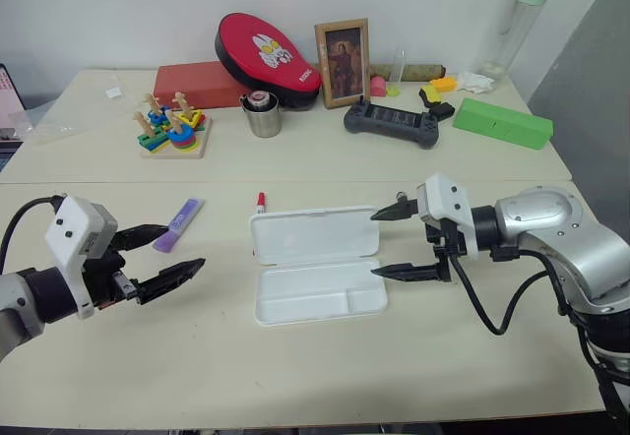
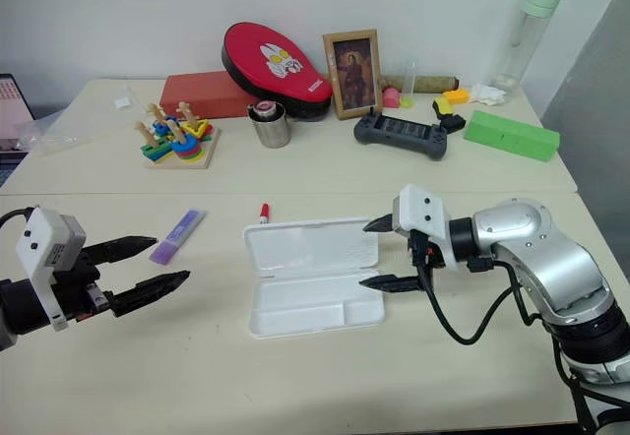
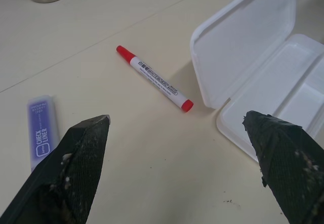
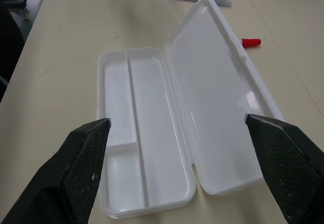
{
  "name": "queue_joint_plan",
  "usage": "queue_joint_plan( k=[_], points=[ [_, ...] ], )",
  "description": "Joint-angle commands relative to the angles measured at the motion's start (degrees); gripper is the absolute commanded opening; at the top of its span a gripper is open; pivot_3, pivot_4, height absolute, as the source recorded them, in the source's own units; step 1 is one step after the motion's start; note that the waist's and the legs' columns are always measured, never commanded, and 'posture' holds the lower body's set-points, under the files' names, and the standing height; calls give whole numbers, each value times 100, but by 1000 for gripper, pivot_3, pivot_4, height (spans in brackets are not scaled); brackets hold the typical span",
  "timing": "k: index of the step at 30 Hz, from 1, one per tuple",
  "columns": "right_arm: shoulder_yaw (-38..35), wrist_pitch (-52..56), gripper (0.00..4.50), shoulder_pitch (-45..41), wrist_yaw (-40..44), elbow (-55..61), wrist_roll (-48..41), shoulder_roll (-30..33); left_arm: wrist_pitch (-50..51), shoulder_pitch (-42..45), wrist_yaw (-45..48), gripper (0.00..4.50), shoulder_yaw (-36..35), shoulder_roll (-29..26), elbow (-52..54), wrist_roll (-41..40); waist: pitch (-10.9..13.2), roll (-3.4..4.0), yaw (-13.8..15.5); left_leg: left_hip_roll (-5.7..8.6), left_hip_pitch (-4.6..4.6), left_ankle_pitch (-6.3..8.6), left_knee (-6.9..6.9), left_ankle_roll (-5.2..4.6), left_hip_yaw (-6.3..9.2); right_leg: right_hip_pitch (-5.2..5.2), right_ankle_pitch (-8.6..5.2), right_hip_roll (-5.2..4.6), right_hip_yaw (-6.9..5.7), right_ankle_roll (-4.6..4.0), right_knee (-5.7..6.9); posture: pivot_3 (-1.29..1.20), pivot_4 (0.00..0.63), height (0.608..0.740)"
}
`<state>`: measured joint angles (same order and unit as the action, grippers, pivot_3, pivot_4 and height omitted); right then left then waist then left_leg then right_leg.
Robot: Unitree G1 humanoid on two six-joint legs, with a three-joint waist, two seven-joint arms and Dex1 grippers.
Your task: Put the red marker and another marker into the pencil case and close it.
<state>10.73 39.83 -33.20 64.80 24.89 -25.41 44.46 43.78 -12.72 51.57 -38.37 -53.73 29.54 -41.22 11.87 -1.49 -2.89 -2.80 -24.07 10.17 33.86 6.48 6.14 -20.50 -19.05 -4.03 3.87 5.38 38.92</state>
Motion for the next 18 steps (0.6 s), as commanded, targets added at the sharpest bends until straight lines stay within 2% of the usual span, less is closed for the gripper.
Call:
queue_joint_plan(
  k=[1,8,18],
  points=[
    [-191,-213,4446,-287,18,-31,-101,-72,151,66,-58,4500,-281,-64,262,-259,0,0,0,0,0,0,0,0,0,0,0,0,0,0,0,0,150,740],
    [-212,-419,4446,-562,39,-312,-71,-73,98,365,-572,4500,257,-150,119,282,0,0,-2,0,1,0,0,0,0,0,0,0,0,0,2,0,150,740],
    [-179,-750,4446,-738,140,-582,145,106,84,2444,-1484,4500,2354,86,-1152,1313,0,0,56,1,0,0,3,0,3,2,1,1,-5,1,4,0,150,740]
  ],
)
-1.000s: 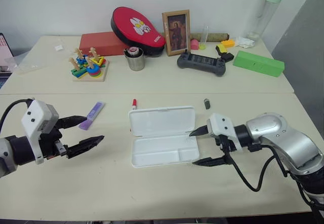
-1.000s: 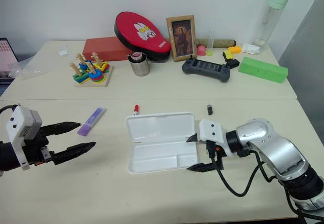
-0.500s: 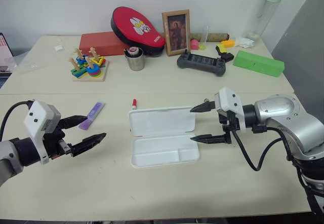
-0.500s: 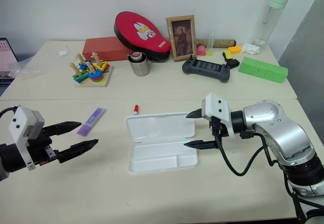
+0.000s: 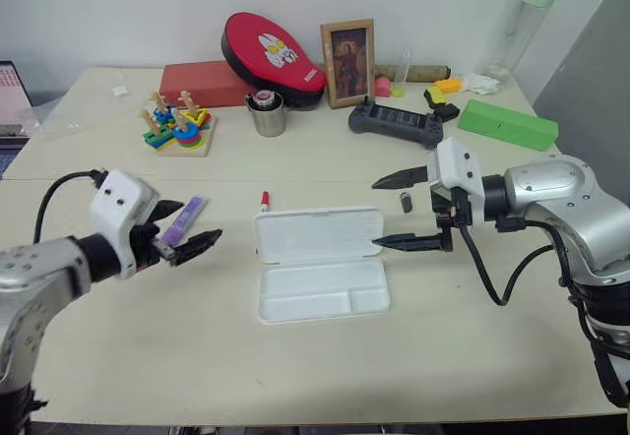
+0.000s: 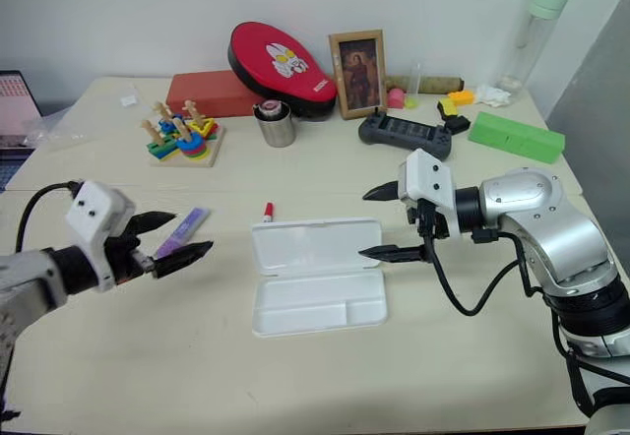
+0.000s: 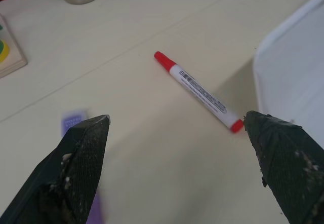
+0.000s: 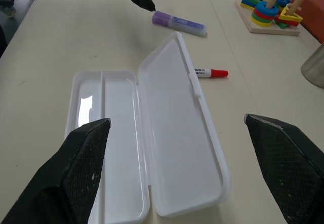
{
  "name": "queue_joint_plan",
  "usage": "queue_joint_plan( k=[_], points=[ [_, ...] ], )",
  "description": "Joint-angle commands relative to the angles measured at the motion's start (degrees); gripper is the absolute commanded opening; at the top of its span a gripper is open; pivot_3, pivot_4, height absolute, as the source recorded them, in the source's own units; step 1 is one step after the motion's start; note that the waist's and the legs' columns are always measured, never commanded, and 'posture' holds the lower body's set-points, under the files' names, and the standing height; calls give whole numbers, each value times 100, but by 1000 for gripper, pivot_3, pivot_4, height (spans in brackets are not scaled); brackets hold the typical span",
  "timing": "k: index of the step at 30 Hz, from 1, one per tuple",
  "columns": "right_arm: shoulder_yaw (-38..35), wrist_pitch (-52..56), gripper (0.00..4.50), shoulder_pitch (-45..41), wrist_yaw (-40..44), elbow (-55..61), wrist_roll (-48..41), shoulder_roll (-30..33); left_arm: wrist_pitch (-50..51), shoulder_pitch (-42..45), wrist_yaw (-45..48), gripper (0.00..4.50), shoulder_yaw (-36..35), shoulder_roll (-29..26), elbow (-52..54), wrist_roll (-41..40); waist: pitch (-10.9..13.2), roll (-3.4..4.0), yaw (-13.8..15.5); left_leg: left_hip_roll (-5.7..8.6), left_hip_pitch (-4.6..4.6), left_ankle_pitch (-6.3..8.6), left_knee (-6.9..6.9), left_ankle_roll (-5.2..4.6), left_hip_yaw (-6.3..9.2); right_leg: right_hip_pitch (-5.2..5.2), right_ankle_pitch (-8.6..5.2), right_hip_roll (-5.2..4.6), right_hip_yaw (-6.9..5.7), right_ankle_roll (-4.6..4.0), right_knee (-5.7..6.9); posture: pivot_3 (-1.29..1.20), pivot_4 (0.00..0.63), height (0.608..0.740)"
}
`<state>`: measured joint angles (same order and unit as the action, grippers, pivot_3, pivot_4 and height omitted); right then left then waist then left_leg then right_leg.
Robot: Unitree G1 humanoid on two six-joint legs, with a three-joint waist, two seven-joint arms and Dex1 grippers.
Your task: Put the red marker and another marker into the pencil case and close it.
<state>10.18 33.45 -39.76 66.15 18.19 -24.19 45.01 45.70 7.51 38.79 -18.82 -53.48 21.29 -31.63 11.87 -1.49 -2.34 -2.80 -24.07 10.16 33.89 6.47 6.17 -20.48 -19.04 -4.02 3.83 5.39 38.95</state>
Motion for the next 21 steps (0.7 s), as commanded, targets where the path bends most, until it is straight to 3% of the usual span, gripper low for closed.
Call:
queue_joint_plan(
  k=[1,10,21],
  points=[
    [-126,-107,4446,-75,0,104,27,42,-82,615,-281,4500,569,104,-478,460,0,0,1,0,-2,0,0,0,0,-1,0,0,0,0,0,0,150,740],
    [-170,85,4446,9,-194,359,-39,-19,23,2102,-499,4500,1946,834,-1597,1222,0,0,13,1,-14,0,2,0,7,-4,0,0,-8,0,2,0,150,740],
    [-228,260,4446,109,-301,542,-137,-4,-128,2528,-400,4500,2471,1181,-2132,1839,0,0,-5,1,-23,-1,5,0,10,-9,1,1,-12,1,2,0,150,740]
  ],
)
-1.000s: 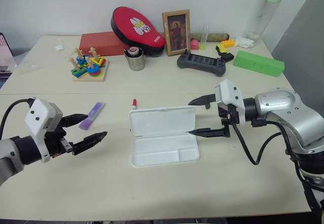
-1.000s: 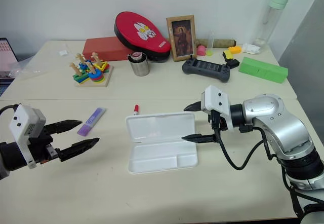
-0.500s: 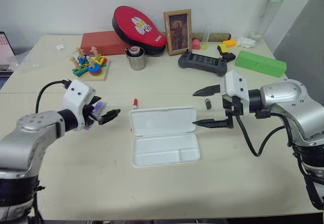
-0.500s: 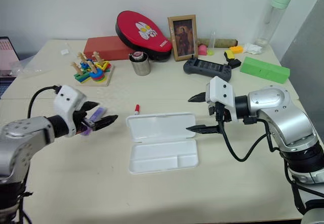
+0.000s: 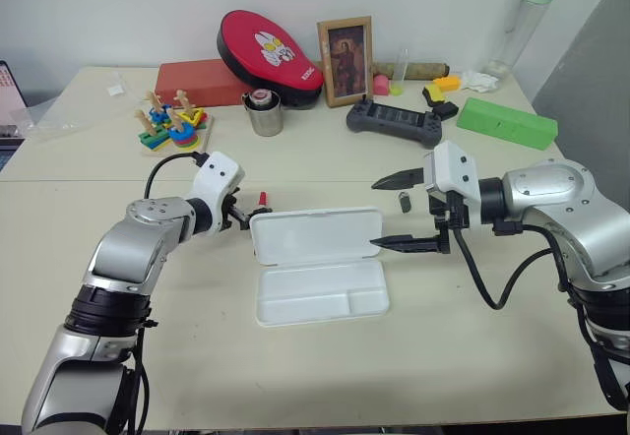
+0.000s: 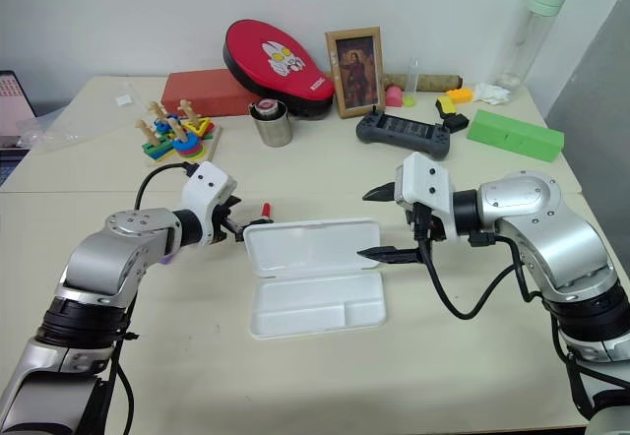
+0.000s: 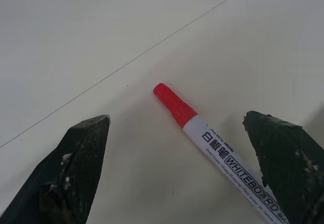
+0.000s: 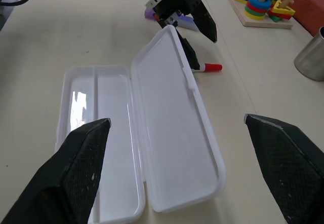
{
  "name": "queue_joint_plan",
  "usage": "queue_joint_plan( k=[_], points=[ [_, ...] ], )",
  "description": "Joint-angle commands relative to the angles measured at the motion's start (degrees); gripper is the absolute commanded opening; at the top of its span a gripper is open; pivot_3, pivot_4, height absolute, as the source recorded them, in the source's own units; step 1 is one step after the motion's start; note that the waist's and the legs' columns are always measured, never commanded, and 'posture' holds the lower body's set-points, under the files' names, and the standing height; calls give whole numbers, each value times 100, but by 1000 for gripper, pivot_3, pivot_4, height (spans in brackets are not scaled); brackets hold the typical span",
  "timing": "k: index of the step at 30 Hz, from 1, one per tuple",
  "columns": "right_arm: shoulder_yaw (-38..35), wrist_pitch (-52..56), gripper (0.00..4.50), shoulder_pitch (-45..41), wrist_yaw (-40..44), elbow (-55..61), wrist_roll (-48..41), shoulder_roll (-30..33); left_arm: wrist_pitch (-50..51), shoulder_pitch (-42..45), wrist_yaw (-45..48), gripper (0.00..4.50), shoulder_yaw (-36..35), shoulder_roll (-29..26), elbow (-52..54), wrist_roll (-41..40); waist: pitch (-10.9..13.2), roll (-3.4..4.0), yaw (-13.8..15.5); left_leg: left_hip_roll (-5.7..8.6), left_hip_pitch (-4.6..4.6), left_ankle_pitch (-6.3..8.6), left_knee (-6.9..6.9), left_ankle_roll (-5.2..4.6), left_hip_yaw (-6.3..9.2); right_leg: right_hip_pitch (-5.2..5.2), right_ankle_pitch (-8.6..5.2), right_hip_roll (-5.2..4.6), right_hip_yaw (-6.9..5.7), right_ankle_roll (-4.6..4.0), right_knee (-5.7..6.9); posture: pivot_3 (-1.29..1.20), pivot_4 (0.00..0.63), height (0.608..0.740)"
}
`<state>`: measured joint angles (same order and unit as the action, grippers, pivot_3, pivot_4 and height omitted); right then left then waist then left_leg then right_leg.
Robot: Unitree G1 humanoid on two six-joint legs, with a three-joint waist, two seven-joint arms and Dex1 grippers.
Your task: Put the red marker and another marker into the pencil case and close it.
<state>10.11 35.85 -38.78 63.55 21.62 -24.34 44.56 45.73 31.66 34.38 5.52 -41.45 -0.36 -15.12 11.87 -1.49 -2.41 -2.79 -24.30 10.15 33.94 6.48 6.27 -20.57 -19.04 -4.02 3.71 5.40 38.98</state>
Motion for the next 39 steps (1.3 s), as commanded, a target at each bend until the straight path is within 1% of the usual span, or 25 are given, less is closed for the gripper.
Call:
queue_joint_plan(
  k=[1,9,11,14,18,24,29,39],
  points=[
    [-221,25,4446,13,-44,200,-129,39,-133,123,52,4500,57,-16,26,225,0,0,4,0,0,0,0,0,0,0,0,0,0,0,0,0,150,740],
    [-193,5,4446,14,-65,182,-175,17,-144,64,203,4500,282,-91,96,538,0,0,7,0,0,0,1,0,1,1,0,0,-1,0,1,0,150,740],
    [-194,8,4446,18,-74,188,-186,16,-122,32,235,4500,263,-117,124,565,0,0,6,0,0,0,1,0,1,2,0,0,0,0,1,0,150,740],
    [-195,13,4446,15,-72,180,-205,28,-151,-66,383,4500,251,-352,214,667,0,0,-2,0,0,0,1,0,1,1,0,0,-1,0,1,0,150,740],
    [-196,0,4446,19,-66,160,-206,43,-161,-182,492,4500,124,-529,247,668,0,0,-10,0,0,0,1,0,1,0,0,0,-1,0,1,0,150,740],
    [-192,1,4446,19,-65,147,-202,48,-22,-408,593,4500,-15,-648,458,605,0,0,-7,0,0,0,1,0,2,1,0,0,-2,0,2,0,150,740],
    [-173,-17,4446,7,-56,118,-187,39,246,-579,524,4500,-135,-474,628,489,0,0,-6,0,0,0,1,0,2,1,0,0,-1,0,2,0,150,740],
    [-174,-4,4446,17,-51,135,-184,59,813,-700,-171,4500,-933,335,904,121,0,0,18,1,0,0,6,0,5,6,1,-1,-4,1,4,0,150,740]
  ],
)
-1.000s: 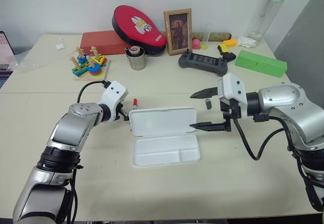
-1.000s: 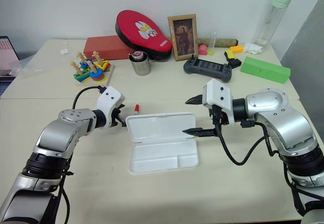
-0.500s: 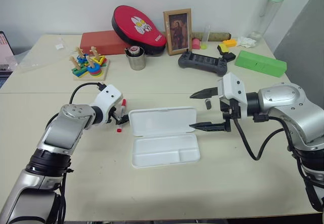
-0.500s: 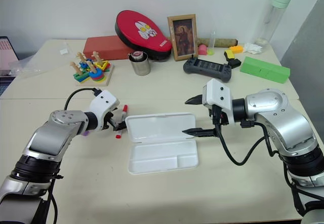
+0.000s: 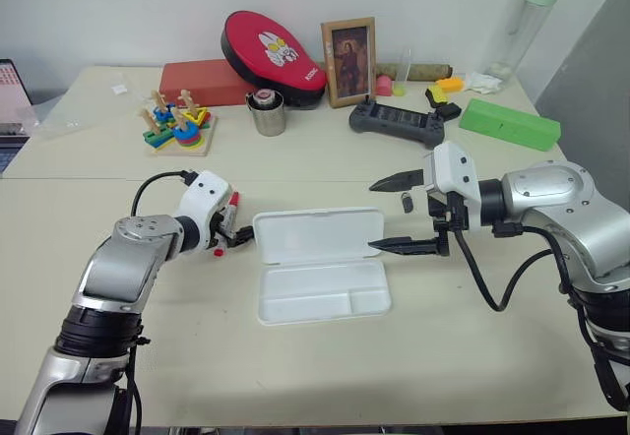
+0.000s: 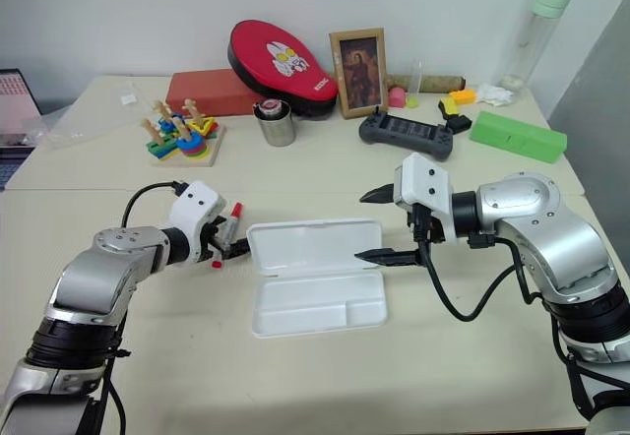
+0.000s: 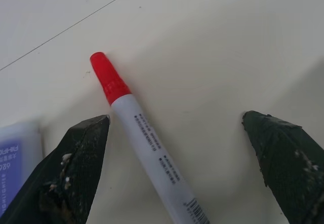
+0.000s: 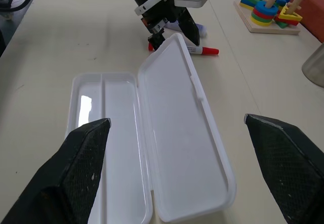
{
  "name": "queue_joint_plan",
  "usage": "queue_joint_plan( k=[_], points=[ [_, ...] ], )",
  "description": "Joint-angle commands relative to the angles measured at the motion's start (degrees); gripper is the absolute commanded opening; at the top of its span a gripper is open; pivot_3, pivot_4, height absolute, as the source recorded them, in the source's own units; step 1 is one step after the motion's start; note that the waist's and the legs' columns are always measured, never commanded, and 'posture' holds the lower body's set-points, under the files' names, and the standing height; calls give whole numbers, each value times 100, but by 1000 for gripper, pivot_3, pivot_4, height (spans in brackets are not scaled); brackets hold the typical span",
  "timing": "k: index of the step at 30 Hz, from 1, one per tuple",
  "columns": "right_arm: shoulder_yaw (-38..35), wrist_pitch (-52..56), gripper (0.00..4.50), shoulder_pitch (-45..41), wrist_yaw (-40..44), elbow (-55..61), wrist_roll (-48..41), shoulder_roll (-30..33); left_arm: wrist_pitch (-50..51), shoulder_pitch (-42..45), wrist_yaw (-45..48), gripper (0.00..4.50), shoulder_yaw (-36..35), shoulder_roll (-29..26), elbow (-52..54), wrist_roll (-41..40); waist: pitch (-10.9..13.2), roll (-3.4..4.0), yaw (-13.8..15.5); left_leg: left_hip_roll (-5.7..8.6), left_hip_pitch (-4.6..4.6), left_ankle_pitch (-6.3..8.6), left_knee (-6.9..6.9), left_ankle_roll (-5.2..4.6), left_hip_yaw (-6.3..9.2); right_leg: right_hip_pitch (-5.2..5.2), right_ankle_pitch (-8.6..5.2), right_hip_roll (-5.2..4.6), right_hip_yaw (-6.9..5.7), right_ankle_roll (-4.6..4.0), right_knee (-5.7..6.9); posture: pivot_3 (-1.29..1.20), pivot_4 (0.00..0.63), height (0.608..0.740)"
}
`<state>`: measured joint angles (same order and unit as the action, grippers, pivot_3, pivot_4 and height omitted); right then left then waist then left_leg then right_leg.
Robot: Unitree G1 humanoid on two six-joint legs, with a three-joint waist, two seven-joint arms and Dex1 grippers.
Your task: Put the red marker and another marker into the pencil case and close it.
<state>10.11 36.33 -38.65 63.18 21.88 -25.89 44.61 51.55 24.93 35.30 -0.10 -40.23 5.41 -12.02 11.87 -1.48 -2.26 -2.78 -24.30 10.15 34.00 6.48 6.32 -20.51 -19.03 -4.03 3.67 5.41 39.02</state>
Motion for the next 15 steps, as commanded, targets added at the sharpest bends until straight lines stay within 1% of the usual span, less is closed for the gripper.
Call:
queue_joint_plan(
  k=[1,11,15],
  points=[
    [-176,-50,4446,2,-15,109,-31,53,291,-55,-328,4500,-384,247,353,-174,0,0,6,0,0,0,1,0,2,-1,0,0,-2,0,-1,0,150,740],
    [-181,-61,4446,-7,-12,112,-34,50,765,-252,-719,4500,-573,495,372,-279,0,0,5,0,1,0,2,0,3,1,1,0,-2,0,2,0,150,740],
    [-173,-58,4500,-27,-25,99,-27,35,921,-300,-782,3854,-676,602,366,-409,-1,0,-1,0,2,0,2,0,3,1,0,0,-2,0,2,0,150,740]
  ],
)
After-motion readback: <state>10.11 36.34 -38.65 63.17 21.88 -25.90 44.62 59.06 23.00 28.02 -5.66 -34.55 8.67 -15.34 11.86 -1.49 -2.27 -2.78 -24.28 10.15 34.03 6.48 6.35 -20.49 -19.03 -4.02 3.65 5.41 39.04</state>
